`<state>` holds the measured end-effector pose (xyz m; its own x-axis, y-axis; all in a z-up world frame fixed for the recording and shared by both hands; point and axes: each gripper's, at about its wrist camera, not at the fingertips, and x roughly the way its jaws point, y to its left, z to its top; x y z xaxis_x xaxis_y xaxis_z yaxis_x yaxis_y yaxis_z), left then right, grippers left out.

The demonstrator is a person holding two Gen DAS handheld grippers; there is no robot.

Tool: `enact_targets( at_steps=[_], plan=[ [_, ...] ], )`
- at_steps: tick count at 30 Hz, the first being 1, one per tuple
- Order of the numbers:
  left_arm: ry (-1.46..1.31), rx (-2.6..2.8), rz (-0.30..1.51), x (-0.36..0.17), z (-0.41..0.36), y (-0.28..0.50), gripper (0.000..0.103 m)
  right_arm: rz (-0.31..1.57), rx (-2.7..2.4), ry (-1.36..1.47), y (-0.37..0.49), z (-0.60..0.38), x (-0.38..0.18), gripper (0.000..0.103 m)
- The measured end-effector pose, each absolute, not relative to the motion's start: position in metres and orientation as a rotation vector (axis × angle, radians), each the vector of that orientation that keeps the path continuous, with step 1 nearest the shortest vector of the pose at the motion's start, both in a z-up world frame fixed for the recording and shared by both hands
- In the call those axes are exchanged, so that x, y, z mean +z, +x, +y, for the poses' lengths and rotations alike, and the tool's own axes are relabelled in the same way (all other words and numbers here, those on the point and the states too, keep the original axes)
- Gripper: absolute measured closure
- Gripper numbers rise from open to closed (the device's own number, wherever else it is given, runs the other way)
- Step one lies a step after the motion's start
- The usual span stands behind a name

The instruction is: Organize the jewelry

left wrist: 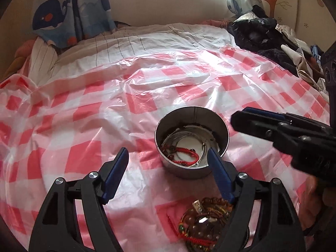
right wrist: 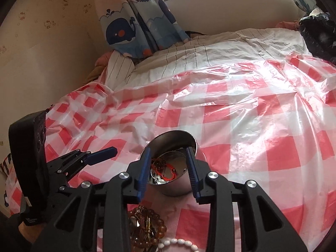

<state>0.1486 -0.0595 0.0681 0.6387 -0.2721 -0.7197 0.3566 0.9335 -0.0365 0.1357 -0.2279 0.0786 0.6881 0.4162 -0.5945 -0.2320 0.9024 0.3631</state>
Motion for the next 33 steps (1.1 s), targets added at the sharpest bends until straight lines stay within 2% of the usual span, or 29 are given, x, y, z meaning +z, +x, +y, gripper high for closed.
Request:
enact_targets(
  at_steps=[7,13,19,30,33],
  plan=[
    [0.159,-0.322,0.827,0.069,-0.039,0.089,0.029,0.772,0.324,0.311,0.064,-0.255,0.065,0.054],
    [0.16,-0.319,0.824,0.064,-0.038,0.066,0.021,0.788,0.285,0.35,0.043,-0.263,0.055,0.045],
    [0.157,-0.304,0.82,0.066,-0.039,0.068,0.014,0.835,0.274,0.337,0.052,-0.254,0.043,0.045],
    [0.152,-0.292,0.851,0.069,-0.013,0.082,0.014,0.967,0.243,0.241,0.055,-0.25,0.023,0.045],
    [0.138,-0.311,0.862,0.07,-0.004,0.085,0.014,0.986,0.242,0.187,0.055,-0.241,0.019,0.048]
  ],
)
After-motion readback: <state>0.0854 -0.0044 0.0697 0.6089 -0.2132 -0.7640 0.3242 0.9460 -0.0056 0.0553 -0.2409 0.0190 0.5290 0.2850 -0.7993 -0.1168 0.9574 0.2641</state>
